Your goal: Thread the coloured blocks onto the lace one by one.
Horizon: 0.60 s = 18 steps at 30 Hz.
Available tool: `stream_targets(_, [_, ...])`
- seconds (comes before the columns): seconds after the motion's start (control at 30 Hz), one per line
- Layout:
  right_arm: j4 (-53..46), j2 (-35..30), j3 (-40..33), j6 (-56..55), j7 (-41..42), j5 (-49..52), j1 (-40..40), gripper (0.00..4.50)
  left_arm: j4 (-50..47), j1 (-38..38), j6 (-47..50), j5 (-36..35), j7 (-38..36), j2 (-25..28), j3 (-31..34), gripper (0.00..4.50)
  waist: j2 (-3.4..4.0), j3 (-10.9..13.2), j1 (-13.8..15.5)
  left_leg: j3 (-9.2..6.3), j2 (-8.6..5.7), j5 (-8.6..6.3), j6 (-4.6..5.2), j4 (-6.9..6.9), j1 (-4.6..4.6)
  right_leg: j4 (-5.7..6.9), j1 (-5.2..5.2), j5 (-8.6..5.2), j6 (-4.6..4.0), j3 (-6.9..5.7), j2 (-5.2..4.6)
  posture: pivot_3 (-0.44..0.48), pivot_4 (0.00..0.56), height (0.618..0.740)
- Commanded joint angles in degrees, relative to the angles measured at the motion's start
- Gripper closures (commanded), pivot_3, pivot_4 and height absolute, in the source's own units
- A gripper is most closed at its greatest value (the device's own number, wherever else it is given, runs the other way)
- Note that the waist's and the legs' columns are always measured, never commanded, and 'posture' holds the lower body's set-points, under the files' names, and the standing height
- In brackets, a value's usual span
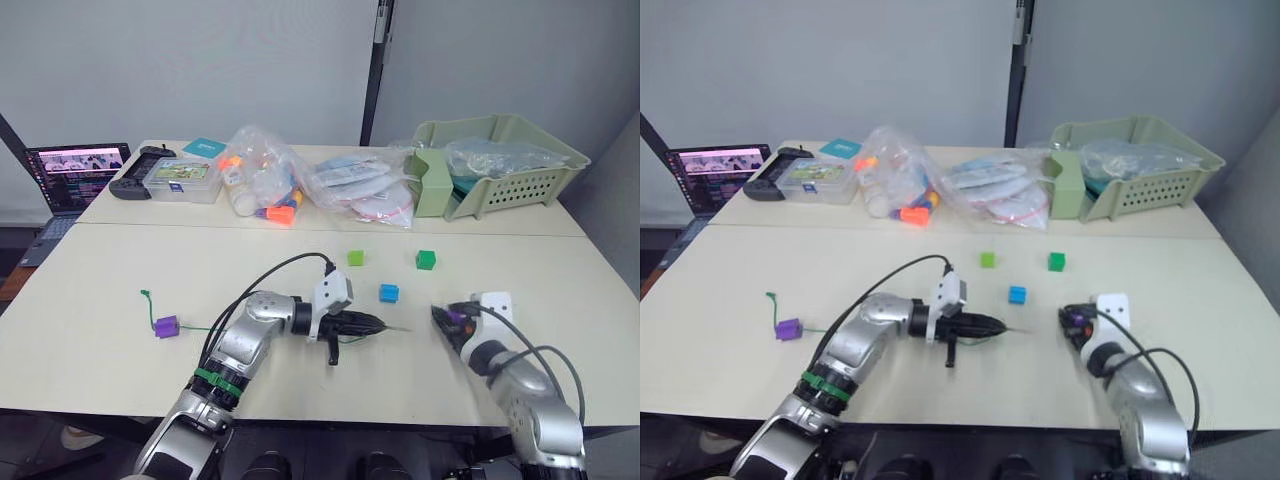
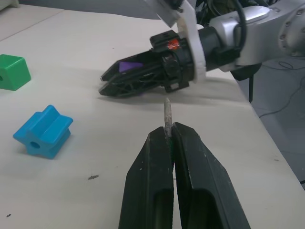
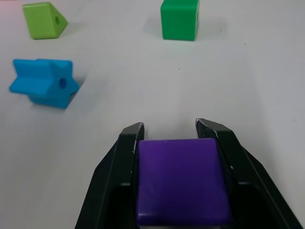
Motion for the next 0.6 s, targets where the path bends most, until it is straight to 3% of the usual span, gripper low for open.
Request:
stream_targets(0.03, [-6.30,1.90,0.91,0.78,-2.75,0.29,3.24,3.28,0.52,-1.52,-1.15,-0.39,-1.47,-0.50,-0.31,4.50,0.00,0.00,0.00,0.00,0.00,0.00,0.00,0.00,-0.01,-0.02,-0.01,0.00,0.00,0.00,0.00,0.000,0.150,0.740])
stream_targets(0.13, [-7.75,2.45,1.97,-0.25,-4.36,-1.72,5.34,3.28,1.74,-2.41,-1.49,-0.22,-2.28,-0.67,-0.51,4.50,0.00,0.00,-0.01,0.02,0.00,0.00,0.00,0.00,0.00,-0.04,0.01,0.00,0.00,0.00,-0.01,0.000,0.150,0.740])
stream_targets(0.2, [-8.82,2.72,1.64,-0.33,-4.56,-1.07,5.87,2.26,2.42,-2.97,-1.71,-0.10,-2.76,-0.66,-0.63,4.50,0.00,0.00,0.04,0.02,-0.01,0.00,0.00,0.00,0.00,-0.04,0.01,0.00,0.00,-0.01,0.00,0.000,0.150,0.740])
stream_targets(0.3, [-10.72,1.74,0.94,0.10,-3.32,0.54,6.05,1.26,2.87,-3.31,-1.85,-0.10,-3.08,-0.59,-0.55,4.50,0.00,0.00,0.00,0.02,0.00,0.00,0.00,0.00,-0.01,-0.07,0.01,-0.01,0.01,0.00,0.00,0.000,0.150,0.740])
stream_targets(0.43, [-13.30,-7.54,-4.79,-3.71,7.50,4.80,7.54,0.02,2.54,-2.89,-1.99,0.02,-2.84,-0.55,-0.46,4.50,0.00,0.01,0.18,0.02,-0.05,0.00,0.00,0.01,-0.04,-0.09,0.01,-0.01,0.02,-0.01,-0.04,0.000,0.150,0.740])
stream_targets(0.6, [-9.39,-18.25,-12.77,-7.28,19.98,11.52,5.52,0.02,1.19,-1.49,-1.91,-0.11,-1.98,0.01,-0.12,4.50,-0.02,0.01,-0.03,0.01,-0.04,0.00,0.00,0.00,-0.01,-0.13,0.06,-0.02,0.03,-0.03,-0.01,0.000,0.150,0.740])
